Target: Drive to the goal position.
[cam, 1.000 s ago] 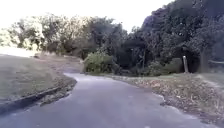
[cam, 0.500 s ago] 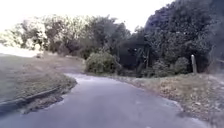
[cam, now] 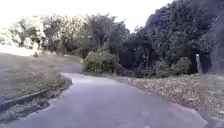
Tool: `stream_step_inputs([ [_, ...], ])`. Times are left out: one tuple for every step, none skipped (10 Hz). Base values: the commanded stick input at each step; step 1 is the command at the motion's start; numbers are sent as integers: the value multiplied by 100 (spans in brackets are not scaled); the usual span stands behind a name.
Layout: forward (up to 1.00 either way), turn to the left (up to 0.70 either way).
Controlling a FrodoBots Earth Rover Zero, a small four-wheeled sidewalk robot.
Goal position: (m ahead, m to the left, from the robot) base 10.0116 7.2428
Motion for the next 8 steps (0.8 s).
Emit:
stream_step_inputs([
  [100,0],
  [100,0],
  [100,0],
  [100,0],
  [100,0],
  [100,15],
  [100,40],
  [100,40],
])
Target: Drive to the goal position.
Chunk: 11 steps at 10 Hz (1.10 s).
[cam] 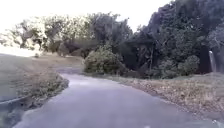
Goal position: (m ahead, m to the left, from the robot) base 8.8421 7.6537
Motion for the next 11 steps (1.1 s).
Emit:
stream_step_inputs([
  [100,0],
  [100,0],
  [100,0],
  [100,0],
  [100,0],
  [100,10],
  [100,26],
  [100,35],
  [100,40],
  [100,40],
  [100,20],
])
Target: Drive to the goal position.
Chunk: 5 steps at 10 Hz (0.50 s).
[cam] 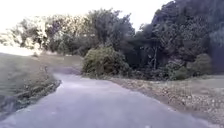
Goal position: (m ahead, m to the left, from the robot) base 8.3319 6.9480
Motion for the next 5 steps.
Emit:
stream_step_inputs([
  [100,0],
  [100,0],
  [100,0],
  [100,3],
  [100,25],
])
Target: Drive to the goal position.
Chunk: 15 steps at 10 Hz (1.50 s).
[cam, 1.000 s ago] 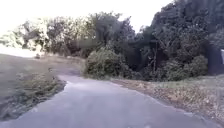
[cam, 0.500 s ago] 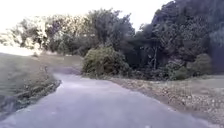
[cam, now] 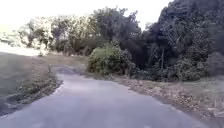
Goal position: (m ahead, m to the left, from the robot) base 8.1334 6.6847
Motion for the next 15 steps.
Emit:
stream_step_inputs([
  [100,40],
  [100,40],
  [100,40],
  [100,40],
  [100,40],
  [100,20],
  [100,0],
  [100,0],
  [100,0],
  [100,0],
  [100,40],
  [100,40],
  [100,40],
  [100,40],
  [95,39],
])
